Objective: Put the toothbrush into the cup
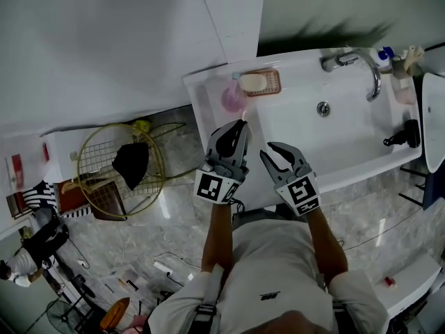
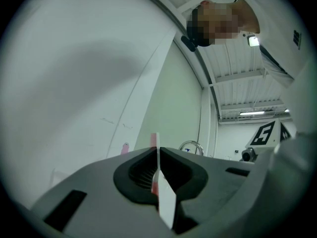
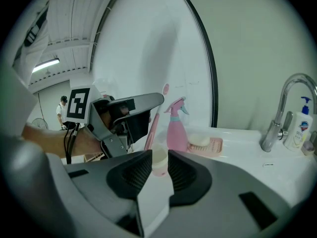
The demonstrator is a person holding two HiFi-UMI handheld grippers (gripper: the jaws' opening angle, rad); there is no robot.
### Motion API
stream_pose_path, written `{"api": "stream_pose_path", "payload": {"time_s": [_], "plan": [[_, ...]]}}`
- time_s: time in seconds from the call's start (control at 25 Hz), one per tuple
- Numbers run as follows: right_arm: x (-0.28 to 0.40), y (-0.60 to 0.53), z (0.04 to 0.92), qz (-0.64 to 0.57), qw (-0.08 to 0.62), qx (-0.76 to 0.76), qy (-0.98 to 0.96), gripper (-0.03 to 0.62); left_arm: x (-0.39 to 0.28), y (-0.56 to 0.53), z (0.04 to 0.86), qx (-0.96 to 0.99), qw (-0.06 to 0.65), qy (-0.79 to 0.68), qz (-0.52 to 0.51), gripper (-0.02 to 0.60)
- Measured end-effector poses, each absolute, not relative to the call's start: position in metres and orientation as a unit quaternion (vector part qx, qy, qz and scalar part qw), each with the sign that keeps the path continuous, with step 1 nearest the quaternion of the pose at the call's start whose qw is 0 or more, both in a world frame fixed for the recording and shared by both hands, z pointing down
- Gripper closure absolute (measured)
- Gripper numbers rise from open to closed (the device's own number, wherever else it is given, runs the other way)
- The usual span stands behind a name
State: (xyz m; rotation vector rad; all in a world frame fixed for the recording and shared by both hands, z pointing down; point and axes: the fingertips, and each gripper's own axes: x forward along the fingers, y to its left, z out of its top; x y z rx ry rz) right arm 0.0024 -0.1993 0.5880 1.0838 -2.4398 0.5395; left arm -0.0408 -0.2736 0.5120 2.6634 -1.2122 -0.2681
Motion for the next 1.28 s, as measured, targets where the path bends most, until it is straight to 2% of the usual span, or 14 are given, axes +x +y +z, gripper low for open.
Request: {"api": "stream_pose_path", "payload": {"time_s": [0.36,1.28], "plan": [[-0.001,-0.214,0.605,0.199,0.205,0.393,-0.874,0.487,-0.029,-0.28,0.525,0.909,0.082,-0.399,-0.081,0.54],[0.006,-0.22,0.617,0.208,0.203,0.403,-0.868,0.488,-0.023,-0.278,0.561,0.913,0.087,-0.398,-0.034,0.54]]}}
